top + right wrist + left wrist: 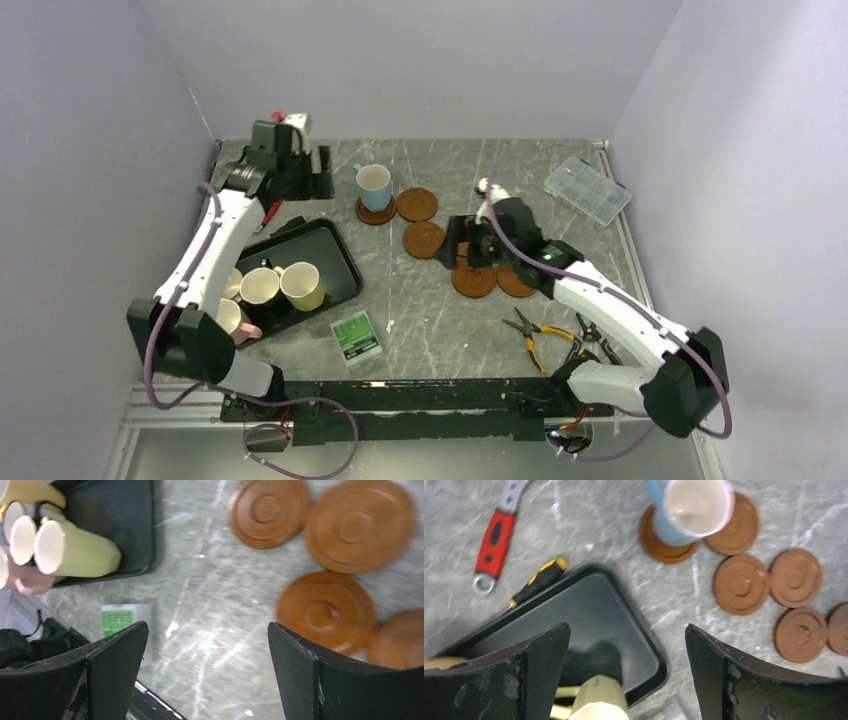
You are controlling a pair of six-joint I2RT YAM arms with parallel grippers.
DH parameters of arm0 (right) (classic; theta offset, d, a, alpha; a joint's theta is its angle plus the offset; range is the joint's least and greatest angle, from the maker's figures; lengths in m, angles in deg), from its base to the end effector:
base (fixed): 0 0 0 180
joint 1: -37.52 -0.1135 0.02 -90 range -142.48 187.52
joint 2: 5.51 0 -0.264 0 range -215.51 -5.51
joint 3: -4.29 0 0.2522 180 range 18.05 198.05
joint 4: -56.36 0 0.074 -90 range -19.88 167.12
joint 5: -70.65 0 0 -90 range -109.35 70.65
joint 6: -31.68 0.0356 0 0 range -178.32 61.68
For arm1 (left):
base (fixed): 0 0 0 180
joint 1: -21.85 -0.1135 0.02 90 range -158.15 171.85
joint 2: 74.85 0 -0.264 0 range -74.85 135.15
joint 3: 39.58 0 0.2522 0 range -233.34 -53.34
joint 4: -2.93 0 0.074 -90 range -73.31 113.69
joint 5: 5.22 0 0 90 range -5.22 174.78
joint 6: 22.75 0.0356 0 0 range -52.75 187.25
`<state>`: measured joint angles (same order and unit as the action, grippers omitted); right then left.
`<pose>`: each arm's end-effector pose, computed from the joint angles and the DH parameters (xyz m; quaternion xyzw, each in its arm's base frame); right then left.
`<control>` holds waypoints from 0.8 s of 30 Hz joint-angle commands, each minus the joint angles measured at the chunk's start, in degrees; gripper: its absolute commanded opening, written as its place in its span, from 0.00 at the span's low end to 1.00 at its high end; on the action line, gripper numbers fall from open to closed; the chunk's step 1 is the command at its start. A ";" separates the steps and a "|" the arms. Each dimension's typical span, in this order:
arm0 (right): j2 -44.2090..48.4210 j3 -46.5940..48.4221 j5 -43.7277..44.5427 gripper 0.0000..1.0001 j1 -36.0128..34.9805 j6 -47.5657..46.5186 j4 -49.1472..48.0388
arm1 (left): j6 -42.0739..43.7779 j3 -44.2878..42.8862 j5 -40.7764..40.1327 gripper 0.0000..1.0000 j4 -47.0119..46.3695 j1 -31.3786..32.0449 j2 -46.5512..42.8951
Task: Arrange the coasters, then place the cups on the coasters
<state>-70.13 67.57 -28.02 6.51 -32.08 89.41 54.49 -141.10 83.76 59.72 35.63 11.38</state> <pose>0.2107 0.1329 0.2844 -0.0719 0.8798 0.2815 0.3762 0.3187 -0.0775 0.3708 0.0045 0.9117 -0.0864 0.4016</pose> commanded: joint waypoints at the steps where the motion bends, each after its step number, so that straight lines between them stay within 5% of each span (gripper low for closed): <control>1: -6.92 7.69 10.80 0.94 -11.51 7.60 -3.68 | 0.36 10.39 2.82 0.91 -4.15 -8.66 -6.11; 10: -29.55 27.66 15.61 0.88 -27.02 12.50 -4.21 | -0.28 21.23 -4.03 0.91 -9.06 -15.43 -14.49; 24: -54.56 54.48 18.60 0.78 -32.24 12.40 5.50 | -0.34 20.53 -6.16 0.92 -7.66 -15.66 -14.30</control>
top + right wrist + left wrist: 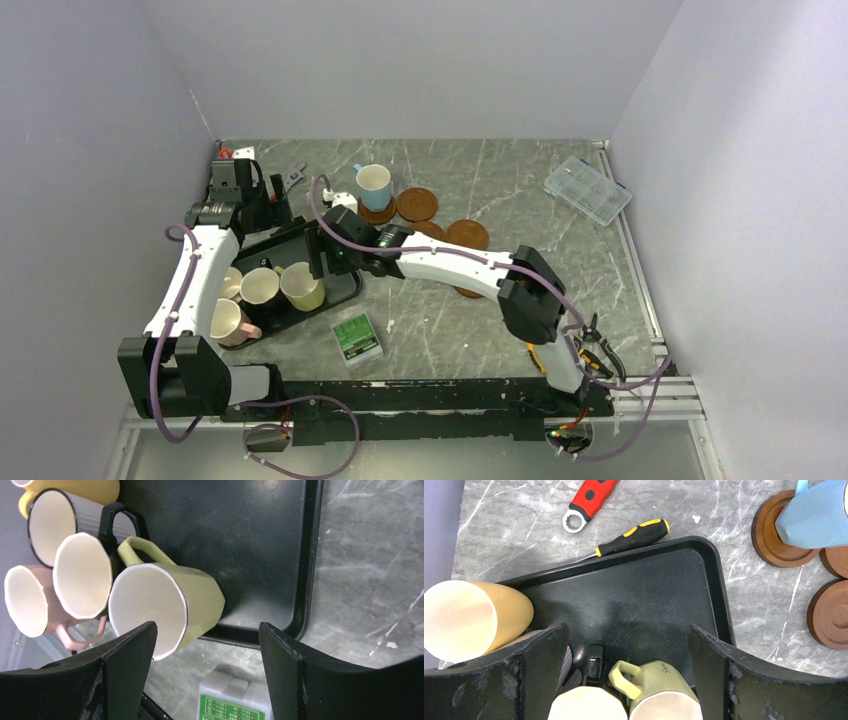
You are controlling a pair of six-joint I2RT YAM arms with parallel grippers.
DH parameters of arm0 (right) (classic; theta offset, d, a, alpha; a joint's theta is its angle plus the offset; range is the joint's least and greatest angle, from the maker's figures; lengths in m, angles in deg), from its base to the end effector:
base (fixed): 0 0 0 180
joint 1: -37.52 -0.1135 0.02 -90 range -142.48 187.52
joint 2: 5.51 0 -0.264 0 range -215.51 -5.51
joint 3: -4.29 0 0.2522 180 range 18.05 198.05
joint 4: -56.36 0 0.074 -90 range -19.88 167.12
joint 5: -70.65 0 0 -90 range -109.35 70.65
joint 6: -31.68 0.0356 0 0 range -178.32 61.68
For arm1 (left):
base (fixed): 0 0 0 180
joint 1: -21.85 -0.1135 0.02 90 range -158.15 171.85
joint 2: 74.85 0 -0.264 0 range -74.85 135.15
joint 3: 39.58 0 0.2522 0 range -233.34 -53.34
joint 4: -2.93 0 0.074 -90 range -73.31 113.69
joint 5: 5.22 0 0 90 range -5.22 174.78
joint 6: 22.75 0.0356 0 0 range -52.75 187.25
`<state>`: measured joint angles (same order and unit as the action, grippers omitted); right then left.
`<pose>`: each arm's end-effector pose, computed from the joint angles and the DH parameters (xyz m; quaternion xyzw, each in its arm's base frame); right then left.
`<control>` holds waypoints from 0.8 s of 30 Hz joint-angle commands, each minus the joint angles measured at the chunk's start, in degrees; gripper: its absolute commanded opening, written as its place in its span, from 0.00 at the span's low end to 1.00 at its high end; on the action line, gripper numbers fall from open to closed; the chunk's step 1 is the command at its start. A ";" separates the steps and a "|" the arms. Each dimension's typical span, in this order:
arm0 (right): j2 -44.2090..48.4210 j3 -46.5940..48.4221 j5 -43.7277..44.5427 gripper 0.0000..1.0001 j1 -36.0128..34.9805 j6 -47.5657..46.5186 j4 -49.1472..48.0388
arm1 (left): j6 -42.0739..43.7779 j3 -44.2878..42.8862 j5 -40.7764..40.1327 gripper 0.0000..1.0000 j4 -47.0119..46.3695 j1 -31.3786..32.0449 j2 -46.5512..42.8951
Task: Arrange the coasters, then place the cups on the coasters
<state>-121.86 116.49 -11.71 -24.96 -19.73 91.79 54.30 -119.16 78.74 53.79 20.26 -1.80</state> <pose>0.2227 0.4172 0.2622 -0.1591 0.8891 0.2898 0.3167 0.2716 0.0113 0.3183 -0.1367 0.9104 0.0100 0.3904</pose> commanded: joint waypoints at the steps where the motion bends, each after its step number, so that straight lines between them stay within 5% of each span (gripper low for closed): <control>1: -3.97 6.59 2.36 0.76 -0.93 0.00 3.75 | -0.19 -1.41 -1.04 0.92 -1.70 -0.39 -1.09; 14: -6.71 8.53 3.44 0.36 -1.68 -1.18 6.55 | -0.22 -1.37 -0.86 0.92 -1.69 -1.02 -0.92; 21: -2.87 5.81 5.36 0.03 -1.07 -1.65 5.61 | -0.32 -1.21 -0.81 0.92 -1.86 -1.05 -0.86; 24: -0.47 5.50 6.66 0.00 -0.95 -2.66 5.88 | -0.59 -1.15 -1.25 0.92 -1.90 -1.05 -1.19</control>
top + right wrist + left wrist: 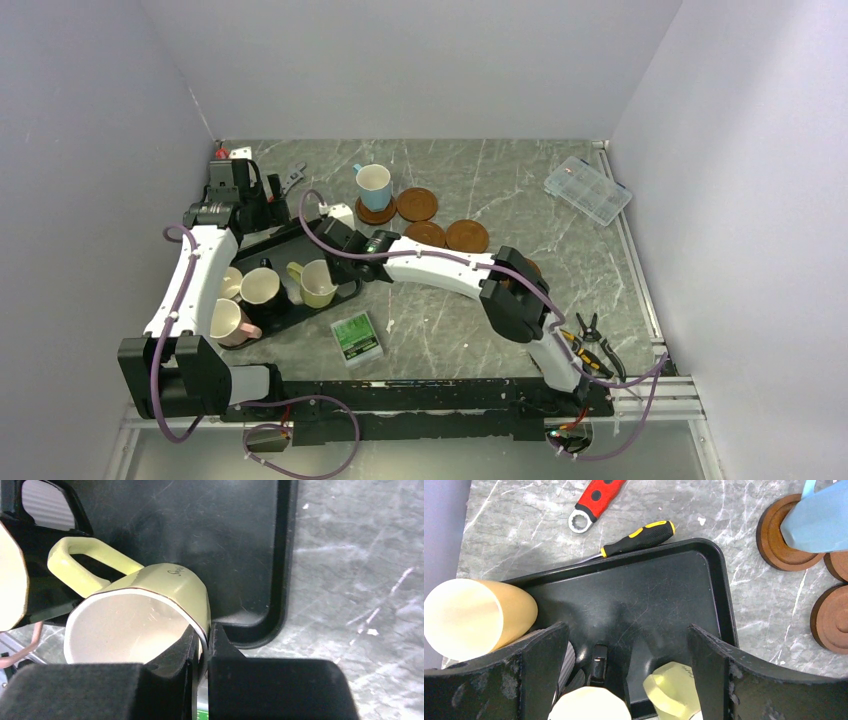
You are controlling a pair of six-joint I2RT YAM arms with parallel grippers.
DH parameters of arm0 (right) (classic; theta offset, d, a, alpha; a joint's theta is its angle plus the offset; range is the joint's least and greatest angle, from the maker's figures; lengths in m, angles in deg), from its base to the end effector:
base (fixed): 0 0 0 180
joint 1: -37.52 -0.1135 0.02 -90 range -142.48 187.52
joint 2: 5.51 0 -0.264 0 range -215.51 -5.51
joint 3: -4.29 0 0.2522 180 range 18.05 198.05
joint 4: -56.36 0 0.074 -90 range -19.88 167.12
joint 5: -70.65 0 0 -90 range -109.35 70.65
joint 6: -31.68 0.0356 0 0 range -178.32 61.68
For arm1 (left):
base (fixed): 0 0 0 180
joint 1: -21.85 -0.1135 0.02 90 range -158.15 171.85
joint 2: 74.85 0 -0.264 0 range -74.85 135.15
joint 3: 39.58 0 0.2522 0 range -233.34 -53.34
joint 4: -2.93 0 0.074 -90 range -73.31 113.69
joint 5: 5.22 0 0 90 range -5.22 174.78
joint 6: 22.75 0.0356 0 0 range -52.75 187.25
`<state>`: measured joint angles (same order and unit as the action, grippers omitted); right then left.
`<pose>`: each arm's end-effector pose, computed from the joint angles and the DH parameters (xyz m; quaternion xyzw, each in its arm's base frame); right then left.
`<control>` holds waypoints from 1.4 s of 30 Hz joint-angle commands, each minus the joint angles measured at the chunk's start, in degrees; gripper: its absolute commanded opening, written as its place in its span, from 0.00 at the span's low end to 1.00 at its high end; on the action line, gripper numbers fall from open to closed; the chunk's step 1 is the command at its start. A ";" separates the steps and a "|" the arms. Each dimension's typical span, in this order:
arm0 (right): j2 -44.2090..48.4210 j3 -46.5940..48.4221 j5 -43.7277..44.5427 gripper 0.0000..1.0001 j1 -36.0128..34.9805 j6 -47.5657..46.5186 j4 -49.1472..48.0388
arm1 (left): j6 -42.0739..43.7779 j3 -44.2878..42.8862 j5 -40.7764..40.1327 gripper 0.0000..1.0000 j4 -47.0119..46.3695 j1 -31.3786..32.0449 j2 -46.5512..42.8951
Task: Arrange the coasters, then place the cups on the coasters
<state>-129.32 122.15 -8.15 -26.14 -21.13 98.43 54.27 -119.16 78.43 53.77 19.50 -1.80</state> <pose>0.2239 0.4366 0.2257 -0.1787 0.9125 0.2167 0.2973 0.2715 0.0151 0.3183 -0.1440 0.9091 0.0149 0.3907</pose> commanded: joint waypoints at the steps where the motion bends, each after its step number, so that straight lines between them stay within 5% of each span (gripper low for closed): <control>1: 8.13 -0.30 3.78 0.00 0.37 -1.84 -0.53 | -0.67 -1.13 -1.21 0.92 -1.85 -0.29 -1.54; 10: 26.00 -7.90 10.17 0.00 4.82 -6.19 4.63 | -1.05 1.03 -3.91 0.93 -4.37 -0.79 -6.55; 17: 32.54 -12.15 6.16 0.00 17.80 -11.08 8.82 | -0.95 0.69 -1.42 0.93 -4.26 -0.78 -5.93; 27: 21.18 -2.89 3.05 0.00 30.67 -17.40 11.54 | -0.65 0.52 -0.17 0.93 -4.10 -0.80 -5.21; 42: 3.59 13.82 1.70 0.00 33.90 -17.38 13.45 | 0.26 -0.18 -0.01 0.92 -3.71 -0.81 -4.54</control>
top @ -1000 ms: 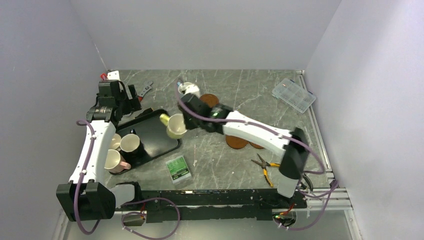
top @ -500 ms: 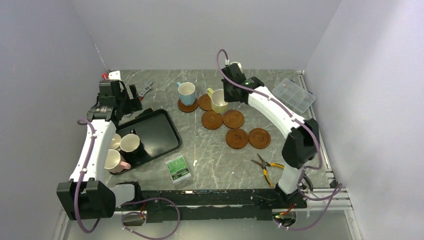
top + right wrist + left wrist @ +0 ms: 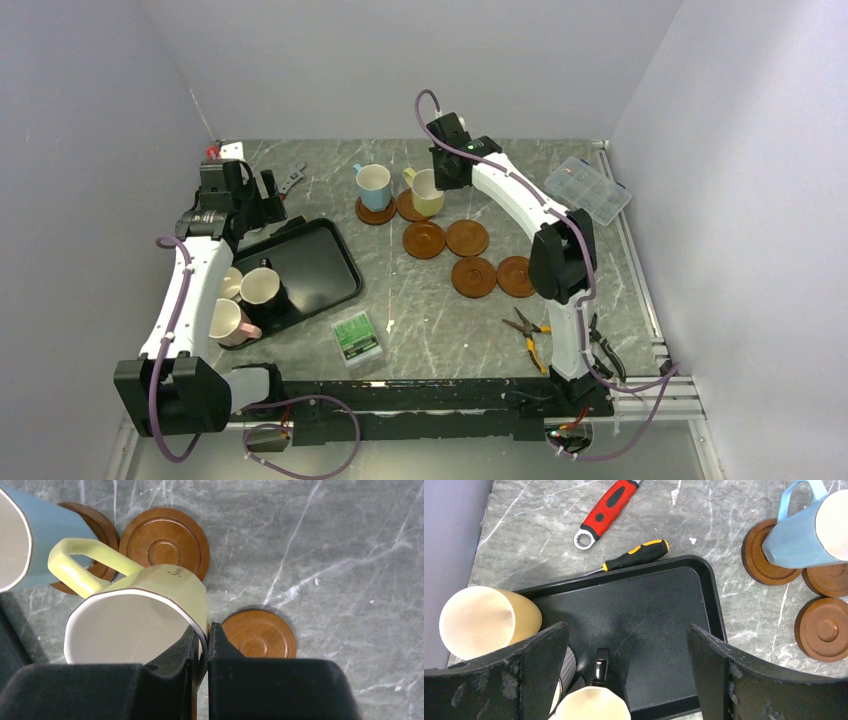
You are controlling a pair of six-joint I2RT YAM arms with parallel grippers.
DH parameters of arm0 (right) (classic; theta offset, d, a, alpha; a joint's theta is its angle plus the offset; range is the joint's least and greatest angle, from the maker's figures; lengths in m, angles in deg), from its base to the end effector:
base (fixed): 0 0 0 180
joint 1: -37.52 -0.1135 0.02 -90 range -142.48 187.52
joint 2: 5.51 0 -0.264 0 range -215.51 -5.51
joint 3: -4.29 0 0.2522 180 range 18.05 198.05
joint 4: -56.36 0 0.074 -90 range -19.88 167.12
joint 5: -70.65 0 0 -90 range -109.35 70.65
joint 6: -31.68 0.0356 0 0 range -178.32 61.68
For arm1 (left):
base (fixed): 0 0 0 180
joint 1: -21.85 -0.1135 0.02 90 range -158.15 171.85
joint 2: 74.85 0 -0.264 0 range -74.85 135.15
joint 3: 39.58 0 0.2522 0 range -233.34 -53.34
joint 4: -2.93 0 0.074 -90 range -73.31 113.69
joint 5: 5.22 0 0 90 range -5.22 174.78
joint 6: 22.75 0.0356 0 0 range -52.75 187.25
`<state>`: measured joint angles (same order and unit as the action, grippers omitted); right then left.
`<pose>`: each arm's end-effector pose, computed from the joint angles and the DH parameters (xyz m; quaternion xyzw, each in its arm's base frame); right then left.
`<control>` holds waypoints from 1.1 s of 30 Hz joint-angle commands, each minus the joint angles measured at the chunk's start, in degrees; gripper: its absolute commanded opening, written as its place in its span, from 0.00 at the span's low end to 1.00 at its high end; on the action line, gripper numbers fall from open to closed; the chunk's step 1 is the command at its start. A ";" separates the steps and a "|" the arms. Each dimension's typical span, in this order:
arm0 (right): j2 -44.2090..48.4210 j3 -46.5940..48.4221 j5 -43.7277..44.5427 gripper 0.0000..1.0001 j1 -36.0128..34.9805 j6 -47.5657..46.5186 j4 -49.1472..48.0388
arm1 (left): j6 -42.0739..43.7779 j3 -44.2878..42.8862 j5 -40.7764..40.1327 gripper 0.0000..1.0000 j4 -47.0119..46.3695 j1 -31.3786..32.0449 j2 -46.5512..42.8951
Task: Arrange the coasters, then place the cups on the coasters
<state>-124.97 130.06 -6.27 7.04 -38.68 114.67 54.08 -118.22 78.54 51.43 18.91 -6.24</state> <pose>0.4069 0.2301 0.2854 -0.0518 0.9387 0.0394 0.3386 0.2572 0.0171 0.3352 -0.1494 0.8871 0.0101 0.4367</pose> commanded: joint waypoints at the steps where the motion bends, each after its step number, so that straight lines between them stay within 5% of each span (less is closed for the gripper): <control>1: -1.38 6.62 -0.38 0.00 0.81 0.21 -2.84 | 0.55 -1.12 -0.32 0.92 -1.38 -0.22 -0.27; 33: -13.42 19.57 -2.91 0.00 1.29 0.93 0.00 | 0.53 -1.03 1.44 0.92 -1.59 -0.22 -0.77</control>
<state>-139.39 145.62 -9.00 7.98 -38.64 117.25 54.30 -118.22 78.95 51.41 18.91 -6.24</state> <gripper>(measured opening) 0.074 0.919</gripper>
